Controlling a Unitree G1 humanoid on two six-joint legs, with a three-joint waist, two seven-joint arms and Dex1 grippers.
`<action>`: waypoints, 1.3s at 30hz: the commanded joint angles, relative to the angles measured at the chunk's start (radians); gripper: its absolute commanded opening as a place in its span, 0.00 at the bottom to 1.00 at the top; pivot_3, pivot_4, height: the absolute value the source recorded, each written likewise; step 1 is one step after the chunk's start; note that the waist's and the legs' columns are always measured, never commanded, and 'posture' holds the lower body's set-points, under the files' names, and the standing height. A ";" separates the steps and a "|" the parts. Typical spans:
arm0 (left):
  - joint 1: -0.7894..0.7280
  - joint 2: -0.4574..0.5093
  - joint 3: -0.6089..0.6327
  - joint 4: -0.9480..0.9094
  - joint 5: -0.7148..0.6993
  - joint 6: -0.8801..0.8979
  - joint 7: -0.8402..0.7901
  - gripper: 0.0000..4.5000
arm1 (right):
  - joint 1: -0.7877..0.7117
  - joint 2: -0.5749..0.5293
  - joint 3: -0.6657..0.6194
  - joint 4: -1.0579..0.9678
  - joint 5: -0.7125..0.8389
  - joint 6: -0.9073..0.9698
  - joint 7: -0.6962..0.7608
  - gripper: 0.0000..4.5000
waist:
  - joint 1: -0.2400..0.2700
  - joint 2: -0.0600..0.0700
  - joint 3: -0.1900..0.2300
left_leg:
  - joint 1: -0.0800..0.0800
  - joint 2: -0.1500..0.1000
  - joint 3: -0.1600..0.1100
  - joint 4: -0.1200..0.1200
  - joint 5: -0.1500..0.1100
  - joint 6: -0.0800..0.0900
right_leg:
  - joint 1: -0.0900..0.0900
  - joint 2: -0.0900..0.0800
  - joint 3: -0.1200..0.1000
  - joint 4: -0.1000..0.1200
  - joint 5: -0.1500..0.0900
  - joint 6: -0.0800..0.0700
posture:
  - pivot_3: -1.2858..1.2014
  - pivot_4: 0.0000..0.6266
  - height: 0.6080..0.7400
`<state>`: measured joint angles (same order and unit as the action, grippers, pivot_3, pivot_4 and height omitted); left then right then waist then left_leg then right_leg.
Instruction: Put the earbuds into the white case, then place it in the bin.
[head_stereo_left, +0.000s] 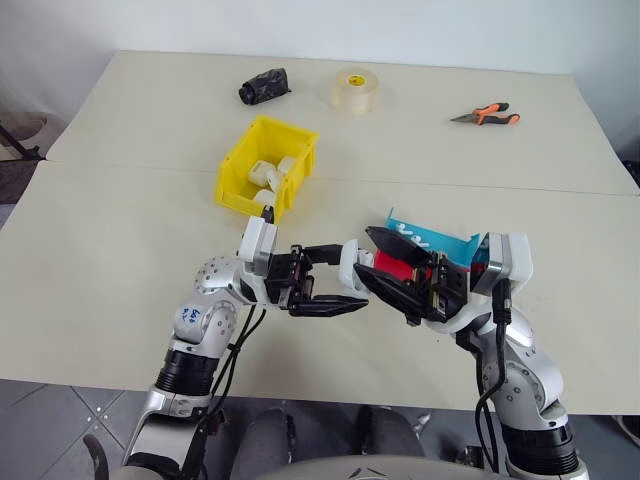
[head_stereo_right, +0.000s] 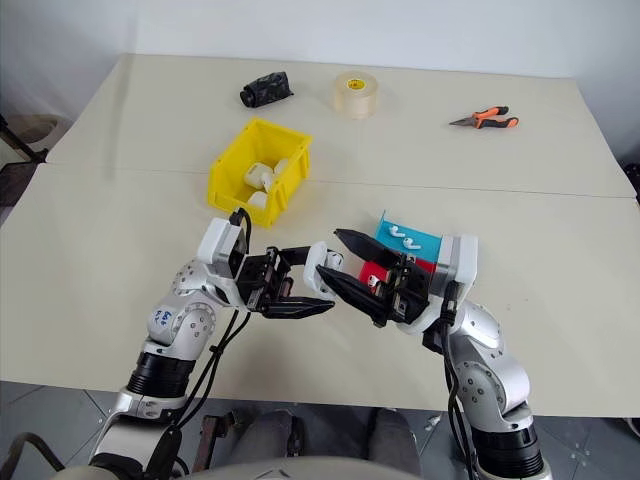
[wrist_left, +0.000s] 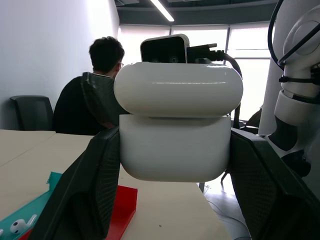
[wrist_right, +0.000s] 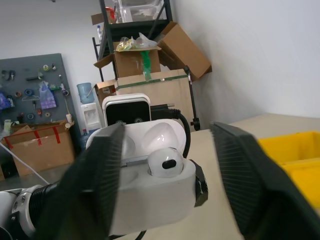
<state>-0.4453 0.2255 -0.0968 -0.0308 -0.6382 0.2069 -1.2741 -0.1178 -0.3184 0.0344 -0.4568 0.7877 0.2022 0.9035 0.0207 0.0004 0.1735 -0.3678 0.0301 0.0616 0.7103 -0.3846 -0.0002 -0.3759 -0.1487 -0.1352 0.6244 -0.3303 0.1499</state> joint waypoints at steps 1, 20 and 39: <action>-0.025 -0.019 0.009 -0.048 -0.018 -0.029 0.008 0.62 | -0.001 -0.036 -0.001 0.009 -0.032 0.018 0.005 0.99 | 0.000 0.000 0.000 | 0.000 0.000 0.000 0.000 0.000 0.000 | 0.000 0.000 0.000 0.000 0.000 0.000 | 0.52 0.24 1.00; 0.137 0.086 0.047 0.006 0.080 -0.225 -0.023 0.62 | 0.239 -0.413 -0.424 0.315 -0.198 -0.253 0.283 0.99 | 0.003 0.000 0.000 | 0.000 0.000 0.002 -0.001 0.000 0.001 | 0.001 0.000 0.000 -0.002 0.000 0.000 | 0.52 0.24 1.00; 0.139 0.013 -0.026 0.036 0.146 -0.324 0.024 0.62 | -0.703 -0.630 0.246 0.563 -0.570 0.449 0.214 0.99 | 0.003 0.002 0.001 | -0.003 0.000 0.000 0.002 0.000 0.001 | 0.000 0.000 0.000 -0.003 0.000 0.000 | 0.52 0.24 1.00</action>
<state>-0.3006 0.2473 -0.1115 0.0202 -0.4933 -0.1050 -1.2544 -0.7899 -0.9518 0.2456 0.0413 0.2863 0.6704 1.0996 0.0236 0.0022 0.1740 -0.3704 0.0303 0.0616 0.7126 -0.3850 0.0006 -0.3761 -0.1491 -0.1358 0.6227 -0.3302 0.1500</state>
